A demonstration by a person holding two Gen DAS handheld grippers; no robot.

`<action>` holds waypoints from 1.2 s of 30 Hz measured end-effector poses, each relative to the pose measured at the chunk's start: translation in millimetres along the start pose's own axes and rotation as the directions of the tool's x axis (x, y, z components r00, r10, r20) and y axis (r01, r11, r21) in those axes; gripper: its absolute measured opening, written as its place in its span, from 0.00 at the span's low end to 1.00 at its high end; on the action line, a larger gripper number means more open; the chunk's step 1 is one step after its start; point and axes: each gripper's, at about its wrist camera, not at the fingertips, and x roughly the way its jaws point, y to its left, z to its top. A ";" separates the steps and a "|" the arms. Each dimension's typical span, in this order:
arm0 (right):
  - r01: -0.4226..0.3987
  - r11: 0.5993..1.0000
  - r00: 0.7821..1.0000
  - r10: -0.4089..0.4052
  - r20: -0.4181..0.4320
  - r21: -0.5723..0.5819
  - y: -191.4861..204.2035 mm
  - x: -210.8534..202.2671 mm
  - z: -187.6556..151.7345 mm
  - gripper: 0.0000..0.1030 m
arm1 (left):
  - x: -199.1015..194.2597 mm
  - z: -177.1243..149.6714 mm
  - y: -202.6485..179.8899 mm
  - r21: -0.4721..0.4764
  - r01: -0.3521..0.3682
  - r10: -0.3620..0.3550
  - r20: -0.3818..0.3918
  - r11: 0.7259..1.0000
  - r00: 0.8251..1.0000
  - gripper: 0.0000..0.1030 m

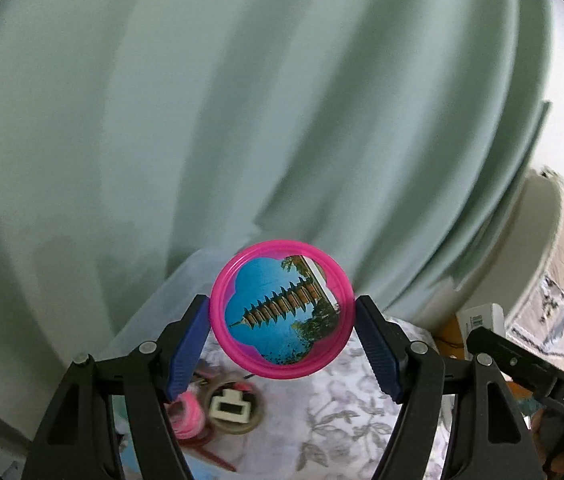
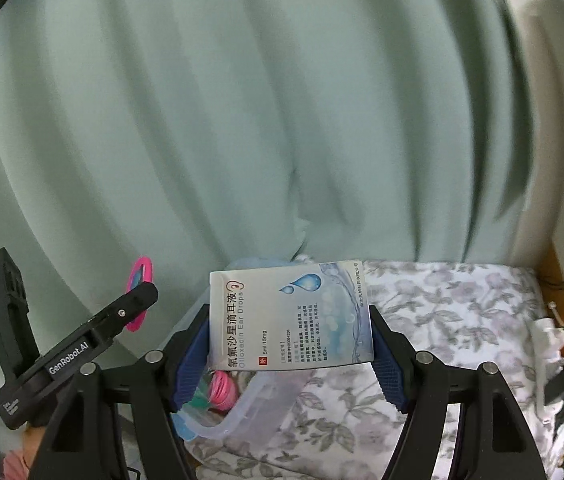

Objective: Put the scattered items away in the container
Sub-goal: 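Carry the pink compact with the left gripper while the right carries the box over the container, then open both grippers to drop the compact and ear-drop box into the container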

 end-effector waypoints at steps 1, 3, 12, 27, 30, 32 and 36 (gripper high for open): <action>-0.003 1.000 1.000 0.003 -0.015 -0.010 4.9 7.2 -1.0 0.72 | 1.2 0.0 7.0 -0.011 -0.005 0.005 -0.003 1.000 1.000 0.72; -0.010 1.000 0.999 0.008 -0.043 -0.030 15.1 21.2 -3.2 0.72 | 3.7 -0.9 21.3 -0.031 -0.021 0.020 -0.010 0.999 1.000 0.72; -0.020 0.993 0.989 0.002 -0.150 -0.117 56.8 74.2 -13.1 0.73 | 18.5 -10.4 59.1 -0.093 -0.059 0.054 -0.062 0.994 0.997 0.72; -0.010 0.986 0.984 -0.020 -0.175 -0.167 81.2 113.8 -1.6 0.73 | 25.6 -6.6 72.5 -0.092 -0.065 0.058 -0.081 0.994 0.995 0.72; -0.024 0.985 0.985 -0.006 -0.175 -0.170 81.7 116.7 1.1 0.77 | 26.9 -6.1 68.8 -0.066 -0.066 0.061 -0.085 0.996 0.995 0.72; -0.031 0.986 0.984 0.002 -0.176 -0.163 80.0 118.6 1.9 0.78 | 26.1 -6.1 67.7 -0.067 -0.062 0.056 -0.083 0.996 0.995 0.72; -0.034 0.989 0.984 0.007 -0.177 -0.147 76.5 119.2 3.4 0.78 | 24.0 -6.0 65.1 -0.073 -0.049 0.043 -0.086 0.996 0.995 0.75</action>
